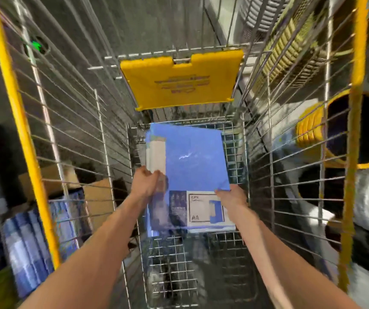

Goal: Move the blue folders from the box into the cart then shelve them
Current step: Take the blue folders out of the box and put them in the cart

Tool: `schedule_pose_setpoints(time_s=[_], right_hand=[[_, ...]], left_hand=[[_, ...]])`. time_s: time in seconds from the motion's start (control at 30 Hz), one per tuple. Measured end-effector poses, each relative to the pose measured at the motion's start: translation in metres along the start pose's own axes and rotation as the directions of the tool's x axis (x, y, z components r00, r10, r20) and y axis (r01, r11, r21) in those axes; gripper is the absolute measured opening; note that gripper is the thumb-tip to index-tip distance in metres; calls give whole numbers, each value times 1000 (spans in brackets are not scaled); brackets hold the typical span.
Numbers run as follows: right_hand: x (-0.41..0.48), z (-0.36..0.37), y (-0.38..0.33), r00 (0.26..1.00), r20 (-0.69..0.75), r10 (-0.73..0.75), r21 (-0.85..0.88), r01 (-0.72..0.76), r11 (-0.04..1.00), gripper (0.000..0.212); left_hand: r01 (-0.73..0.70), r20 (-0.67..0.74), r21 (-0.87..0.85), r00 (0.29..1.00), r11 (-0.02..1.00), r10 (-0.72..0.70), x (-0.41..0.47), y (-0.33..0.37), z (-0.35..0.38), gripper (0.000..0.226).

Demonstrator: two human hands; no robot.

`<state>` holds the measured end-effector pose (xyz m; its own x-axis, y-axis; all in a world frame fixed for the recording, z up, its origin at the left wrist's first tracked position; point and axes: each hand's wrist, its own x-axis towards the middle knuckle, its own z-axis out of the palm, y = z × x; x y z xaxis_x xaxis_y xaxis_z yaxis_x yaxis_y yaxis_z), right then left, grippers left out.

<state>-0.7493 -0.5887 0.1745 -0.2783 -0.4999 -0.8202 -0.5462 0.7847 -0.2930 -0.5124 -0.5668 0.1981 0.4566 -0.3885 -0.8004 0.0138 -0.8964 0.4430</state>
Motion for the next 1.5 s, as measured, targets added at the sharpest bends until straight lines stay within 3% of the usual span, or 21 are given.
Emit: schedule_pose_setpoints(time_s=[0.1,0.2,0.4,0.5,0.63,0.77,0.83,0.97,1.17,1.5], right_hand=[[-4,0,1,1000,-17,4,-9,-5,1000,12],[-17,-2,5,1000,-17,-20,-101,18,995,16],[-78,-14,-2,976,26,-217,-309,215,927,36],[-127,-18,-5,957,16,-289,-272,282,920,19],[-207,-18,-7,903,-34,-428,-124,421,898,19],[-319,5,7,814,-13,-581,47,581,813,13],[-367,25,17,776,0,-631,63,629,774,16],[-467,79,40,660,-10,-751,75,750,658,15],[-556,164,64,592,188,-784,56,790,610,13],[-583,300,87,619,483,-620,-83,737,671,24]], left_hand=[[18,78,11,997,1000,-19,-2,1,5,60],[0,190,25,982,1000,-5,-32,14,8,72],[-121,205,-33,971,992,125,-112,19,-8,57],[-265,179,-4,948,964,261,-149,11,-29,49],[-507,157,47,854,860,495,-210,-5,-73,34],[-710,-20,6,704,704,710,-288,-52,-153,25],[-746,-93,-35,665,666,741,-318,-84,-192,20],[-753,-212,-38,649,657,731,-351,-163,-268,13],[-673,-330,-70,712,737,619,-364,-267,-355,15],[-426,-438,-198,844,883,309,-318,-394,-437,21]])
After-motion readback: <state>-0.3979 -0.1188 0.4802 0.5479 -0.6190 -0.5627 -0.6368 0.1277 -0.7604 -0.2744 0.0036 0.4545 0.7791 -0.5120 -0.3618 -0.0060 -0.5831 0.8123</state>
